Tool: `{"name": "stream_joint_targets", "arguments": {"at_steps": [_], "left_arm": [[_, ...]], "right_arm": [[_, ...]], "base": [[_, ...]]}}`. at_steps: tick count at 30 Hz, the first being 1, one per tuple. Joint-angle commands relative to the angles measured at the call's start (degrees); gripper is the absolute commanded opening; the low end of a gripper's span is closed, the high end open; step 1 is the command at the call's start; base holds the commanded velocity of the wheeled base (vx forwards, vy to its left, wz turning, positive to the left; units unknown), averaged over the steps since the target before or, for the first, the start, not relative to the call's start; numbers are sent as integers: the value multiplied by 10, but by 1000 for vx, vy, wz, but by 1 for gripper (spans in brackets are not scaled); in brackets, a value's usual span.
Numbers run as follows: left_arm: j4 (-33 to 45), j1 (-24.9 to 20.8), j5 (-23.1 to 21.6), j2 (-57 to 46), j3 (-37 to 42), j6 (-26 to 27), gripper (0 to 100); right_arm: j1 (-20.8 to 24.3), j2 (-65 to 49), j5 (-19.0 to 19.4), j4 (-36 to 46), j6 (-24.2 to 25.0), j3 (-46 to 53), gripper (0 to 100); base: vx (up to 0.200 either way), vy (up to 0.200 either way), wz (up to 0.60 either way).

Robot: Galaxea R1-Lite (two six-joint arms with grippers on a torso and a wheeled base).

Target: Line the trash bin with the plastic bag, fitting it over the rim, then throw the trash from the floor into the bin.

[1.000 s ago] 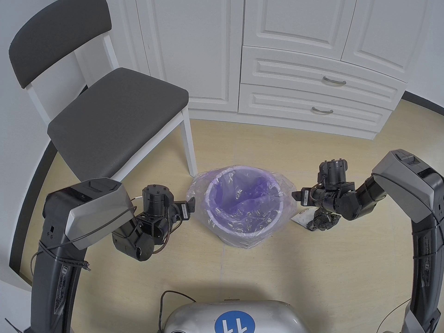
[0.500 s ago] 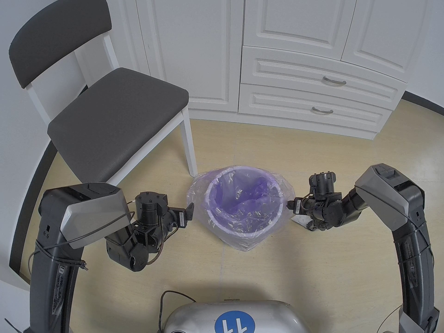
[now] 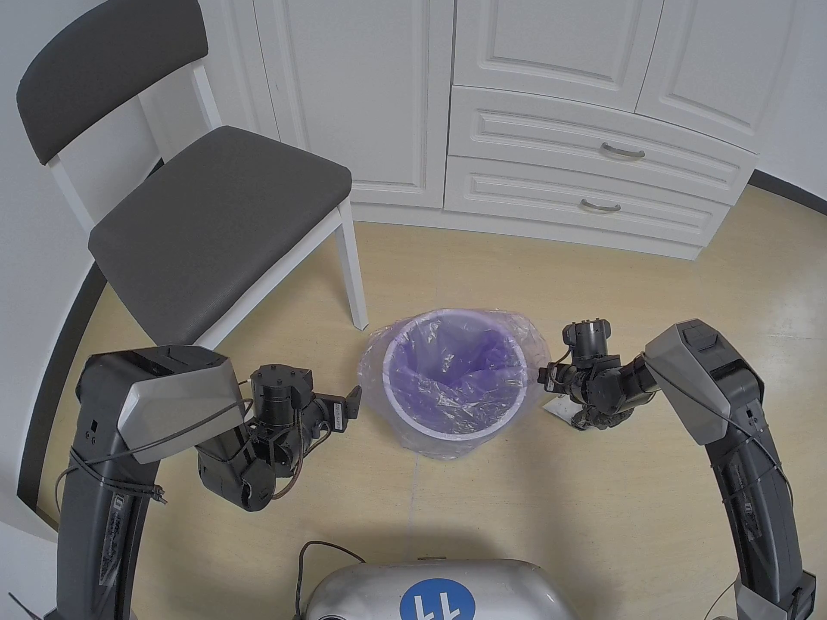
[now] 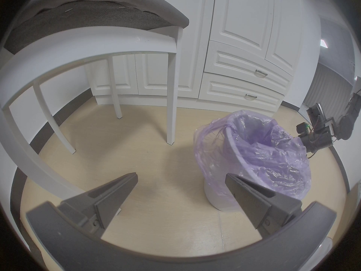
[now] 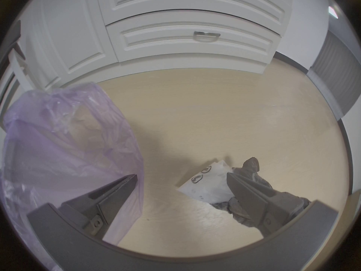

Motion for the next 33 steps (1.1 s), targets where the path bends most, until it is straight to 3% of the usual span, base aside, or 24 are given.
{"name": "stream_joint_targets", "arguments": {"at_steps": [1,10,19,25,31,33], "left_arm": [[0,0,-6,23,-8,0,100],[0,-2,-6,63,-41,-1,100],[-2,0,-6,72,-55,-5,100],[-8,0,-6,79,-65,-5,100],[4,1,-8,99,-137,-5,100],[51,2,-18,113,-192,-5,100]], "right_arm": [[-4,59,-29,36,12,-71,100],[0,10,-28,32,25,-18,100],[23,-163,24,31,7,166,100],[45,-228,26,12,-21,242,100],[60,-269,26,-48,-43,298,100],[66,-278,26,-77,-46,314,100]], "base": [[0,0,0],[0,0,0],[0,0,0],[0,0,0],[0,0,0],[0,0,0]]}}
